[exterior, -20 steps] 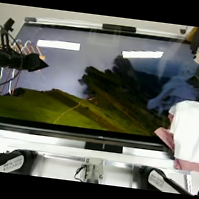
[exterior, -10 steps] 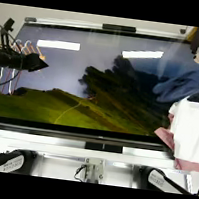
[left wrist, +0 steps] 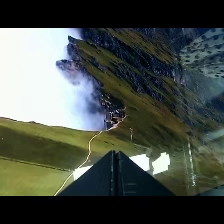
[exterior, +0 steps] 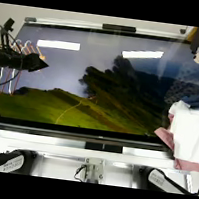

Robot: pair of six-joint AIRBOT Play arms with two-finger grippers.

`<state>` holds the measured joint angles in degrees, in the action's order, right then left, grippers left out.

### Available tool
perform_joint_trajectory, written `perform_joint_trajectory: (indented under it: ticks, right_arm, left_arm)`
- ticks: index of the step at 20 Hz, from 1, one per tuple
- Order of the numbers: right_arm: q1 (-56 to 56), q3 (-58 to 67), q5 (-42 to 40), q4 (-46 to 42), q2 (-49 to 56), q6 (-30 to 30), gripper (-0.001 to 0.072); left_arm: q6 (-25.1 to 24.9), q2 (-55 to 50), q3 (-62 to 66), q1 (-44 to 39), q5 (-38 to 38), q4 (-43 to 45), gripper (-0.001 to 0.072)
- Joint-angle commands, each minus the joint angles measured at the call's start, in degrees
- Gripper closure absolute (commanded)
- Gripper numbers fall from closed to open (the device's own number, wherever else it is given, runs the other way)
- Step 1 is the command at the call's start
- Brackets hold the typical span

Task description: Fold the shirts.

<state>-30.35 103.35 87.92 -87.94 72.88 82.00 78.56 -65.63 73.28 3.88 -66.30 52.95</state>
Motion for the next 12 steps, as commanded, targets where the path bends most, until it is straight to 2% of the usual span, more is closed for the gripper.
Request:
perform_joint_trajectory:
  ticks: [1,7,12]
  right_arm:
    - [-5.0,0.4,10.8,0.5,-0.3,1.0,0.0638]
    - [-14.7,-0.9,18.1,1.3,-1.9,4.8,0.0638]
    - [-24.5,-17.8,17.8,1.3,-8.3,4.2,0.0638]
  left_arm:
    - [-0.1,0.0,0.0,0.0,0.0,0.0,0.0672]
    - [-0.1,0.0,0.0,0.0,0.0,0.0,0.0672]
    - [-0.1,0.0,0.0,0.0,0.0,0.0,0.0672]
